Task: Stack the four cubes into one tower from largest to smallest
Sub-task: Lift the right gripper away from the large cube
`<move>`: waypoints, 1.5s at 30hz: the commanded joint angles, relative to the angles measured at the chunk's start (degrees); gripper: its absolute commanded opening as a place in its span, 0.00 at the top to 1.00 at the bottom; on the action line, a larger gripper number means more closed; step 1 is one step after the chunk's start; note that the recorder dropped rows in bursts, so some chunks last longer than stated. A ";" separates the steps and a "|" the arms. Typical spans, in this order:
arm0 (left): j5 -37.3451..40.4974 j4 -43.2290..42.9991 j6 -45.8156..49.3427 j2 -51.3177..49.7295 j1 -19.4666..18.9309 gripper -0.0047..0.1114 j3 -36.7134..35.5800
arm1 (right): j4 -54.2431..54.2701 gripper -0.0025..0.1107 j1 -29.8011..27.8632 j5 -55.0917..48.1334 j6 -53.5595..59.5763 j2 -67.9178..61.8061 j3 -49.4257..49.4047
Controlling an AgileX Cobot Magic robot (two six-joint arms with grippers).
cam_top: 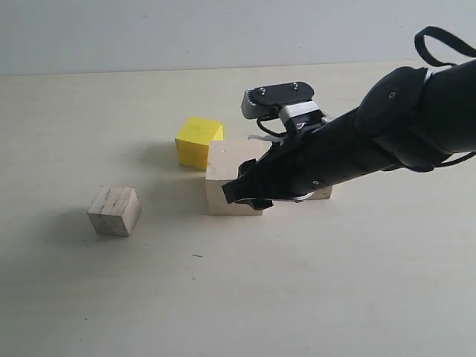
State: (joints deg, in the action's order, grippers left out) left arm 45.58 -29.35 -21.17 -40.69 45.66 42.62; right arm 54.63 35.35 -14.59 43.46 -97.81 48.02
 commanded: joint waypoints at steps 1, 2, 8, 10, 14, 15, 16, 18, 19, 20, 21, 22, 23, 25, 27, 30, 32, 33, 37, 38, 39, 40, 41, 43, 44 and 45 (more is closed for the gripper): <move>-0.68 -0.48 -0.62 -0.06 0.22 0.43 -0.39 | -4.78 0.49 -0.36 -2.40 -0.16 4.22 0.43; -0.68 -0.48 -0.62 -0.06 0.22 0.43 -0.39 | -5.62 0.49 -0.36 -2.84 -0.25 5.12 0.43; -0.68 -0.48 -0.62 -0.06 0.22 0.43 -0.39 | -19.40 0.53 -0.36 -5.91 -12.78 10.61 0.43; -0.68 -0.36 -1.15 -0.06 0.22 0.43 -0.39 | -25.90 0.53 -0.36 -8.28 -19.01 12.57 0.43; -1.95 0.00 -1.81 -0.06 0.22 0.43 -0.93 | -34.17 0.53 -0.36 -14.74 -27.01 17.08 0.43; -2.65 0.14 -1.81 -0.20 0.22 0.43 -1.40 | -34.82 0.53 -0.36 -16.72 -27.01 18.31 0.43; -3.27 0.14 -1.81 -0.67 0.22 0.43 -1.70 | -35.23 0.53 -0.36 -18.66 -27.01 19.52 0.43; -4.34 0.14 -1.81 -1.61 0.22 0.43 -2.08 | -35.38 0.56 -0.36 -22.40 -27.01 21.99 0.43; -4.58 0.14 -1.81 -2.43 0.22 0.43 -2.08 | -35.38 0.57 -0.36 -24.08 -27.01 23.04 0.43; -5.06 0.14 -1.81 -3.19 0.22 0.43 -2.08 | -35.38 0.58 -0.36 -26.25 -27.09 24.34 0.43; -5.66 0.14 -1.81 -4.26 0.22 0.43 -2.08 | -35.27 0.59 -0.36 -28.37 -27.09 25.62 0.43; -6.01 0.14 -1.81 -5.48 0.22 0.43 -1.95 | -35.27 0.60 -0.36 -29.93 -27.25 26.71 0.43; -6.17 0.14 -1.93 -6.89 0.22 0.43 -1.67 | -35.27 0.60 -0.36 -31.78 -27.77 28.05 0.43; -6.17 -0.08 -4.44 -9.83 0.08 0.43 -0.68 | -35.27 0.60 -0.36 -34.80 -28.96 30.69 0.43; -5.82 -1.16 -7.21 -13.38 -0.37 0.43 0.66 | -35.27 0.60 -0.36 -36.99 -29.06 33.25 0.43; -5.82 -1.41 -8.62 -18.88 -1.93 0.43 4.07 | -35.27 0.60 -0.36 -39.18 -30.20 36.49 0.43; -5.82 -1.41 -9.03 -23.27 -3.36 0.42 7.50 | -35.27 0.60 -0.36 -40.39 -31.40 38.30 0.43; -5.82 -1.41 -9.03 -25.14 -4.04 0.42 9.41 | -35.27 0.60 -0.36 -41.08 -31.43 39.23 0.43; -5.82 -1.41 -9.17 -34.96 -6.13 0.42 17.62 | -35.38 0.60 -0.36 -42.72 -31.43 41.84 0.43; -5.82 -1.28 -9.31 -37.45 -6.46 0.42 19.88 | -35.38 0.60 -0.36 -42.72 -31.43 41.99 0.43; -5.82 -1.04 -9.31 -39.50 -6.71 0.42 21.69 | -35.38 0.60 -0.36 -42.72 -31.43 42.45 0.43; -5.82 -0.62 -9.31 -42.04 -6.97 0.41 23.97 | -35.38 0.60 -0.36 -42.72 -31.43 42.54 0.43; -5.82 0.01 -9.31 -44.64 -7.10 0.38 26.21 | -35.38 0.60 -0.36 -42.72 -31.43 42.54 0.43; -4.99 0.29 -9.31 -49.27 -7.19 0.34 30.25 | -35.51 0.60 -0.36 -42.72 -31.43 42.47 0.43; -4.32 0.29 -9.31 -51.76 -7.19 0.33 32.46 | -35.52 0.60 -0.36 -42.50 -31.43 42.47 0.43; -3.84 0.29 -9.31 -54.18 -7.19 0.33 34.59 | -35.52 0.60 -0.36 -42.50 -31.43 42.47 0.43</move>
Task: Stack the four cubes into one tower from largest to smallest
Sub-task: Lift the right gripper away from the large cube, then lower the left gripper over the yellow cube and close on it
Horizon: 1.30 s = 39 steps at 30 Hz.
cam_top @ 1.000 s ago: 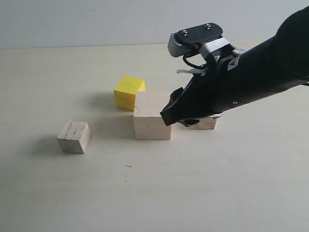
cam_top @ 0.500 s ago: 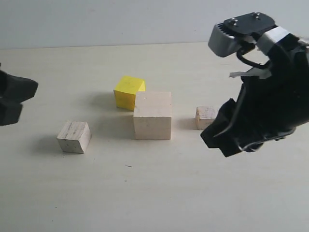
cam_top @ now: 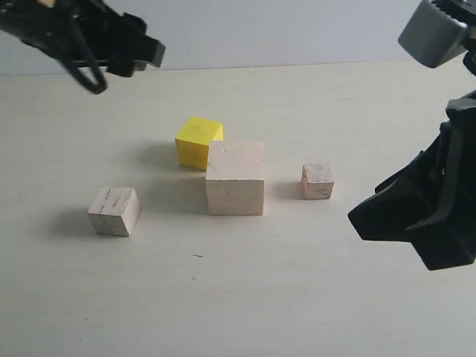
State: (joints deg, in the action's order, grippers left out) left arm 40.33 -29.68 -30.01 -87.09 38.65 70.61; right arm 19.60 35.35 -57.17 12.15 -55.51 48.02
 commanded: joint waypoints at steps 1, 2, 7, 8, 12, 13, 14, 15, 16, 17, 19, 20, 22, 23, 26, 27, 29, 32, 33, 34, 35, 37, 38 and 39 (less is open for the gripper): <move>1.50 0.62 -0.47 -10.05 -0.35 0.33 8.63 | -0.60 0.60 -0.36 0.07 -0.12 0.17 0.43; 1.50 0.51 -0.47 -12.19 -0.50 0.33 10.44 | -0.92 0.60 -0.36 0.07 -0.12 0.17 0.43; 2.21 1.06 -0.22 -21.04 -1.61 0.33 18.07 | -2.97 0.60 -0.36 1.45 -0.12 0.17 0.43; 2.84 1.65 -0.22 -22.28 -1.91 0.33 19.26 | -3.25 0.60 -0.36 1.62 -0.12 0.17 0.33; 7.57 3.46 0.13 -26.64 -3.47 0.30 23.94 | -3.69 0.60 -0.36 2.58 -0.12 0.17 0.33; 8.57 3.46 0.39 -27.28 -3.74 0.29 24.45 | -3.69 0.60 -0.36 2.97 -0.12 0.17 0.33; 8.88 3.46 0.39 -27.62 -4.00 0.29 24.76 | -3.69 0.60 -0.36 3.46 -0.12 0.17 0.33; 8.88 3.70 0.39 -27.59 -4.02 0.28 24.76 | -3.69 0.60 -0.36 4.04 -0.12 0.17 0.33; 8.88 3.97 0.39 -27.59 -4.02 0.28 24.76 | -3.69 0.60 -0.36 4.59 -0.12 0.17 0.33; 8.76 4.66 0.39 -27.59 -4.02 0.28 24.76 | -3.69 0.60 -0.36 5.30 -0.12 0.17 0.22; 8.22 6.50 1.68 -27.59 -4.02 0.28 25.25 | -3.69 0.60 -0.36 7.14 -0.12 0.17 -0.61; 7.83 7.94 2.65 -27.59 -4.14 0.28 25.71 | -3.69 0.60 -0.36 8.30 -0.12 0.17 -1.41; 6.92 11.81 4.19 -27.59 -4.91 0.28 26.63 | -3.69 0.60 -0.36 10.35 -0.12 0.17 -3.15; 6.29 14.64 5.54 -27.59 -5.44 0.28 27.00 | -3.69 0.60 -0.36 11.24 -0.12 0.17 -4.07; 5.25 22.48 10.46 -27.59 -6.93 0.28 27.77 | -3.69 0.60 -0.36 12.79 -0.12 0.17 -6.10; 4.98 23.34 11.70 -27.59 -7.36 0.28 27.92 | -3.69 0.60 -0.36 13.04 -0.12 0.17 -6.57; 4.68 24.02 14.06 -27.59 -8.13 0.28 28.02 | -3.45 0.60 -0.36 13.17 -0.12 0.17 -7.02; 4.69 24.39 16.06 -27.88 -8.84 0.28 28.02 | -2.56 0.60 -0.36 13.00 -0.12 0.17 -7.02; 4.69 24.39 16.51 -27.99 -8.84 0.28 28.02 | -2.45 0.60 -0.36 13.00 -0.12 0.17 -7.02; 4.81 24.27 16.51 -28.22 -8.84 0.28 28.02 | -2.22 0.60 -0.36 13.00 -0.12 0.17 -7.02; 4.81 24.27 16.41 -28.52 -8.84 0.28 28.02 | -2.22 0.60 -0.36 13.00 -0.12 0.17 -7.02; 3.80 24.17 16.25 -28.71 -8.84 0.28 28.02 | -2.23 0.60 -0.36 12.89 -0.12 0.17 -7.02; 3.20 24.33 16.17 -28.71 -8.73 0.28 28.02 | -2.23 0.60 -0.36 12.79 -0.12 0.17 -7.02; 2.97 24.33 16.17 -28.71 -8.73 0.28 28.02 | -2.08 0.60 -0.36 12.78 -0.12 0.17 -7.02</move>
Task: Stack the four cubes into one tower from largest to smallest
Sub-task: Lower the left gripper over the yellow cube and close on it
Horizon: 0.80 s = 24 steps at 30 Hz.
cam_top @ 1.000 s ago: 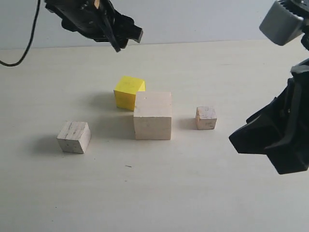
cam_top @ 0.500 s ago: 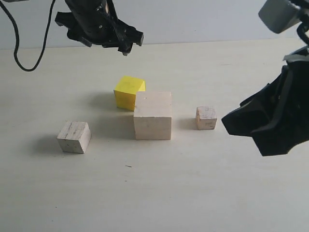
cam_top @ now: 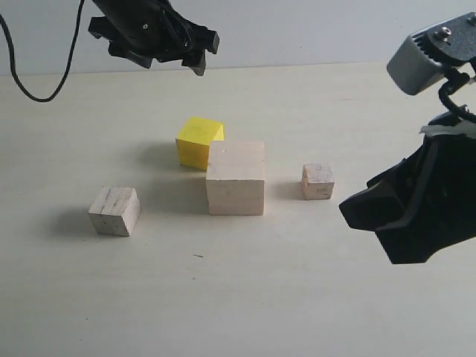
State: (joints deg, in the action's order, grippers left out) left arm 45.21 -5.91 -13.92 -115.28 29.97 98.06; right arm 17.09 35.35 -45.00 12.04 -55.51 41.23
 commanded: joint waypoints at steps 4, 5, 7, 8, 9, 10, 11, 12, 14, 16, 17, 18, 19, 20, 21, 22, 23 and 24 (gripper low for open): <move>0.35 0.80 -0.11 -1.34 0.30 0.28 0.56 | 0.43 0.60 -0.36 0.61 -0.02 0.17 -0.23; 0.86 0.80 -0.11 -1.94 0.30 0.28 0.56 | 0.43 0.60 -0.36 0.61 -0.02 0.17 -0.23; 1.77 0.80 0.00 -3.14 0.30 0.28 0.56 | 0.43 0.60 -0.36 0.61 -0.02 0.17 -0.23; 2.01 0.88 0.00 -3.68 0.30 0.28 0.56 | 0.56 0.60 -0.36 0.61 -0.02 0.17 -0.23; 2.17 0.88 0.10 -4.27 0.06 0.28 0.56 | 0.71 0.60 -0.36 0.61 -0.02 0.17 -0.23; 2.17 1.38 0.10 -4.60 -0.07 0.28 0.56 | 0.87 0.60 -0.36 0.61 -0.02 0.17 -0.23; 1.92 3.00 1.03 -5.13 -0.17 0.28 0.56 | 0.87 0.60 -0.36 0.61 -0.02 0.17 -0.23; 1.50 3.90 2.01 -5.27 -0.17 0.28 0.56 | 0.87 0.60 -0.36 0.61 -0.02 0.17 -0.23; 0.22 6.62 4.19 -5.40 -0.17 0.26 0.56 | 0.87 0.60 -0.36 0.61 -0.02 0.17 -0.23; -2.11 9.70 7.03 -6.06 -0.17 0.19 0.56 | 0.87 0.60 -0.36 0.61 -0.02 0.17 -0.23; -2.19 10.05 7.59 -6.23 -0.17 0.18 0.83 | 0.87 0.60 -0.36 0.61 -0.02 0.17 -0.23; -2.19 10.06 7.71 -6.86 -0.17 0.17 1.27 | 0.87 0.60 -0.36 0.61 -0.02 0.17 -0.23; -1.88 10.18 7.85 -7.80 -0.17 0.18 2.46 | 0.88 0.60 -0.36 0.73 -0.02 0.17 -0.23; -1.98 10.18 8.70 -8.59 -0.17 0.18 3.64 | 0.88 0.60 -0.36 0.73 -0.02 0.17 -0.23; -2.11 10.46 9.09 -9.11 -0.17 0.18 4.23 | 0.88 0.60 -0.36 0.84 -0.02 0.17 -0.23; -2.11 10.99 9.09 -9.85 -0.17 0.18 5.28 | 0.88 0.60 -0.36 0.97 -0.02 0.17 -0.23; -1.89 11.07 9.19 -10.15 -0.17 0.18 5.87 | 0.88 0.60 -0.36 0.97 -0.02 0.17 -0.23; -1.18 11.07 9.19 -11.06 -0.17 0.18 6.58 | 0.88 0.60 -0.36 0.97 -0.02 0.17 -0.23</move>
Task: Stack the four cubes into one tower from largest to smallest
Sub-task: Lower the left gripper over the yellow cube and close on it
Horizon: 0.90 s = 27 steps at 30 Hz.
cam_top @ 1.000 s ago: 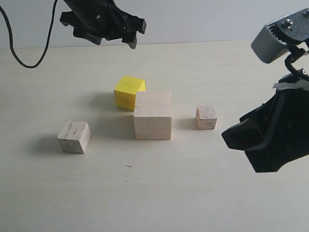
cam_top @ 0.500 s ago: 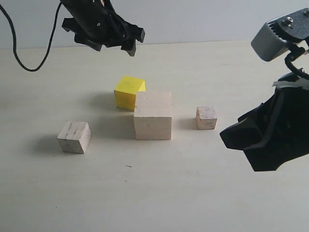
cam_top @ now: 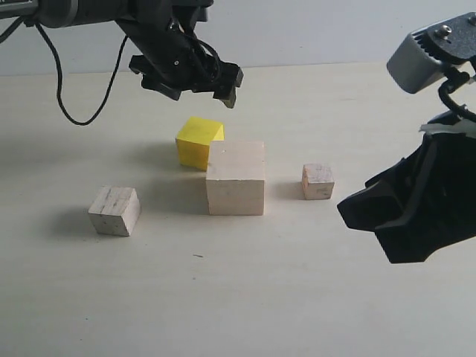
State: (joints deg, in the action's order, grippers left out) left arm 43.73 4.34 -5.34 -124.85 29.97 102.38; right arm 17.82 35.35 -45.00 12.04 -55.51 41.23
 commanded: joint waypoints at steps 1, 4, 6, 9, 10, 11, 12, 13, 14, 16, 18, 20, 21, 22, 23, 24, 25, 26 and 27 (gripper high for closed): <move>0.85 0.70 0.88 -2.29 -0.17 0.18 2.89 | 0.14 0.60 -0.36 0.97 -0.02 0.17 -0.23; 0.62 0.70 0.99 -3.15 -0.17 0.18 3.05 | 0.14 0.60 -0.36 1.08 -0.02 0.17 -0.23; 0.63 0.62 0.99 -3.79 -0.17 0.18 3.05 | 0.14 0.60 -0.36 1.08 -0.02 0.17 -0.23; 0.63 -0.59 0.99 -4.10 -0.17 0.18 3.05 | 0.14 0.60 -0.36 1.19 -0.02 0.17 -0.23; 0.63 -0.77 0.99 -4.23 -0.17 0.18 3.05 | 0.14 0.60 -0.36 1.19 0.37 0.17 -0.23; 0.63 -0.77 0.99 -4.36 -0.17 0.18 3.05 | 0.14 0.60 -0.36 1.19 0.37 0.17 -0.23; 0.63 -0.77 0.99 -4.48 -0.17 0.18 3.05 | 0.14 0.60 -0.36 1.19 0.37 0.17 -0.23; 0.63 -0.88 0.99 -5.03 -0.17 0.18 3.05 | 0.14 0.60 -0.36 1.19 0.37 0.17 -0.23; 0.63 -0.88 0.99 -5.32 -0.17 0.18 3.05 | 0.14 0.60 -0.36 1.19 0.37 0.17 -0.23; 0.63 -0.88 0.99 -6.34 -0.17 0.18 3.05 | 0.14 0.60 -0.36 1.19 0.37 0.17 -0.23; 0.63 -0.88 0.99 -7.03 -0.17 0.18 3.05 | 0.14 0.60 -0.36 1.19 0.37 0.17 -0.23; 0.93 -0.88 0.99 -7.83 -0.17 0.18 3.05 | 0.14 0.60 -0.36 1.19 0.37 0.17 -0.23; 1.03 -0.88 0.99 -7.97 -0.17 0.18 3.05 | 0.14 0.60 -0.36 1.19 0.37 0.17 -0.23; 1.08 -0.88 0.99 -8.08 -0.17 0.18 3.05 | 0.14 0.60 -0.36 1.19 0.37 0.17 -0.23; 1.21 -0.88 0.99 -8.08 -0.17 0.19 3.05 | 0.14 0.60 -0.36 1.19 0.37 0.17 -0.23; 1.32 -0.88 0.99 -8.08 -0.17 0.20 3.05 | 0.14 0.60 -0.36 1.19 0.37 0.17 -0.23; 1.74 -0.88 0.99 -8.08 -0.17 0.25 3.05 | 0.14 0.60 -0.36 1.19 0.37 0.17 -0.23; 2.15 -0.88 0.48 -8.08 -0.17 0.30 3.05 | 0.14 0.60 -0.36 1.19 0.37 0.17 -0.23; 3.08 -0.88 0.46 -8.08 -0.17 0.41 3.05 | 0.14 0.60 -0.36 1.19 0.37 0.17 -0.23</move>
State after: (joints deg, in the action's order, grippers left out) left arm 45.53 3.76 -4.52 -133.13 29.97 105.02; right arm 17.82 35.35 -44.64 12.14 -55.51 41.23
